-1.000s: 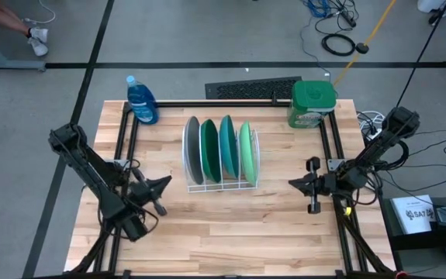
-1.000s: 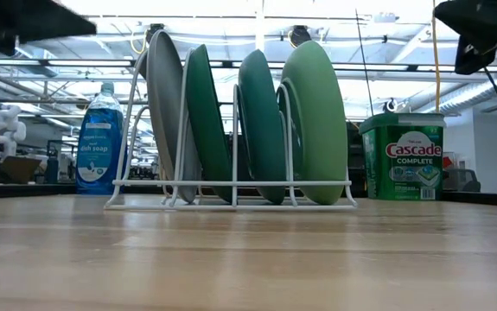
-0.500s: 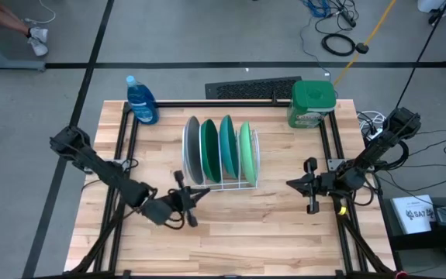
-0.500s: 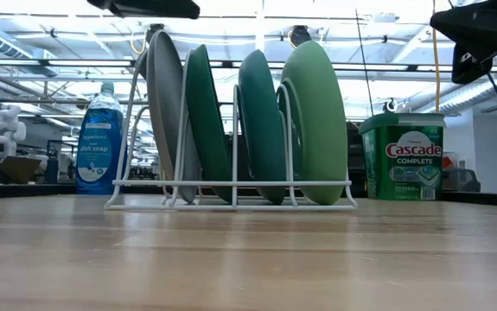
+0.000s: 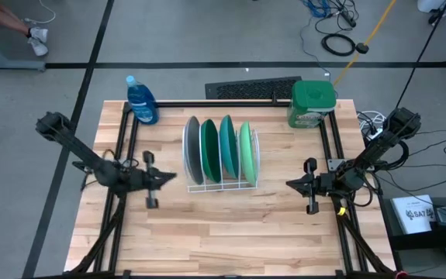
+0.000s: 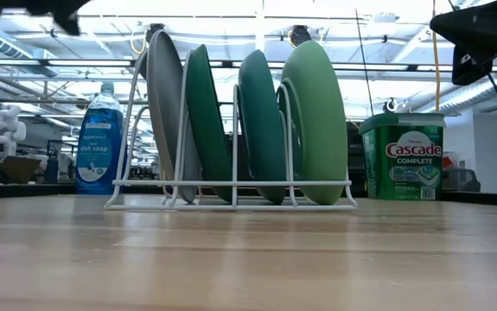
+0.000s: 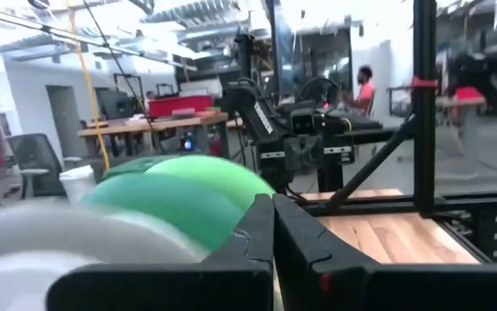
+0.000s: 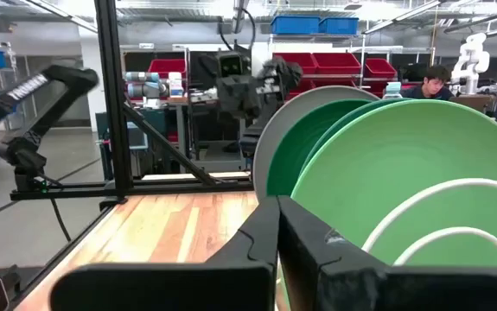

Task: Sort dishes
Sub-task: Return to Home Position

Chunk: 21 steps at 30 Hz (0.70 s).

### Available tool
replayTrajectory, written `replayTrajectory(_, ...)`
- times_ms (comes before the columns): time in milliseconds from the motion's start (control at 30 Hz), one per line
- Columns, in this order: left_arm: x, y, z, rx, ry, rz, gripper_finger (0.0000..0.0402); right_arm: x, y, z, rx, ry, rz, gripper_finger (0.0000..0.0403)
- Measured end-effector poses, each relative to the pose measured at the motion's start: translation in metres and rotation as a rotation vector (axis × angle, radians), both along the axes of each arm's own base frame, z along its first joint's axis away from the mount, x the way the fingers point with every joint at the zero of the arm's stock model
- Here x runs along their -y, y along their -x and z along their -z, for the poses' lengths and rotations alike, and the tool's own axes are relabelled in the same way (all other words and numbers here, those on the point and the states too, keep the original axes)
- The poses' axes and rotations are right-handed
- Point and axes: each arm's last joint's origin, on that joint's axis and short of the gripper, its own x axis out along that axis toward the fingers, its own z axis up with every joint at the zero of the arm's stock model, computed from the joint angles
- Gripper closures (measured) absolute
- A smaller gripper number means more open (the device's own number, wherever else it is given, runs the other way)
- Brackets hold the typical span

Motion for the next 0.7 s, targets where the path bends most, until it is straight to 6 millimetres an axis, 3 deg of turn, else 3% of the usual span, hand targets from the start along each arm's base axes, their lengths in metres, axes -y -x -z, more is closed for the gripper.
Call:
replayTrajectory(200,-0.023,0.036,0.036,0.048,0.025,0.008,0.0401,0.000,0.000,0.000,-0.009,0.065,0.018,0.0403)
replayTrajectory(500,-0.030,0.045,0.036,0.026,-0.011,0.013,0.0401,0.004,0.002,-0.004,-0.017,0.179,0.118,0.0403)
replayTrajectory(700,-0.034,0.050,0.043,-0.025,0.021,0.036,0.0401,0.006,0.009,-0.013,0.026,0.224,0.083,0.0403)
